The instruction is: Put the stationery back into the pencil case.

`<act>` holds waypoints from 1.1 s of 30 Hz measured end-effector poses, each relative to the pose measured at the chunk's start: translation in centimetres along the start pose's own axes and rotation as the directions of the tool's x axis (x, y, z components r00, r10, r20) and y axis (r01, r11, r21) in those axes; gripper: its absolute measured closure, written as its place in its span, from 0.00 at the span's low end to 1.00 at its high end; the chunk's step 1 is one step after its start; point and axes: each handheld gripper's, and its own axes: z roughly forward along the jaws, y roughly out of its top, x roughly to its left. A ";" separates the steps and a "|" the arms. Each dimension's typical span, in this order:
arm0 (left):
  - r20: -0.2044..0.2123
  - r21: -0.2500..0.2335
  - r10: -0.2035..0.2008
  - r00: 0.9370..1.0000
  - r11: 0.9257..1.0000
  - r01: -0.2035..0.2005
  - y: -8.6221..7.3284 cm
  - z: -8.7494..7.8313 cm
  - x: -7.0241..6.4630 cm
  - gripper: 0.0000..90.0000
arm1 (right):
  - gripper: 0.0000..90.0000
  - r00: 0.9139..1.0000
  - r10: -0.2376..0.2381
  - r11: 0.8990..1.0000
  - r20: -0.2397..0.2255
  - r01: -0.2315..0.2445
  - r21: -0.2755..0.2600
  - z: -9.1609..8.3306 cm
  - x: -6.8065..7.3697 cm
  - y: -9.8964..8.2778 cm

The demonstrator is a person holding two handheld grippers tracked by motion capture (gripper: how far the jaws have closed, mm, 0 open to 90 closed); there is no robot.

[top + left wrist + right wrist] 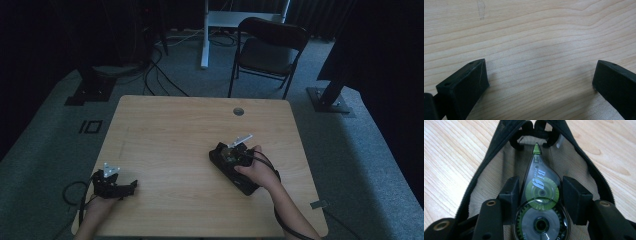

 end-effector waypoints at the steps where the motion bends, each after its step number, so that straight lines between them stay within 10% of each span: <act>1: 0.000 0.000 0.000 1.000 1.000 0.000 0.0 0.0 0.0 0.00 | 0.55 1.000 0.005 1.000 -0.001 -0.005 0.006 0.1 0.0 0.0; 33: 0.011 -0.002 0.012 1.000 1.000 -0.012 0.0 0.0 -0.1 0.00 | 0.53 1.000 -0.013 0.995 0.005 0.012 0.103 1.7 0.2 0.4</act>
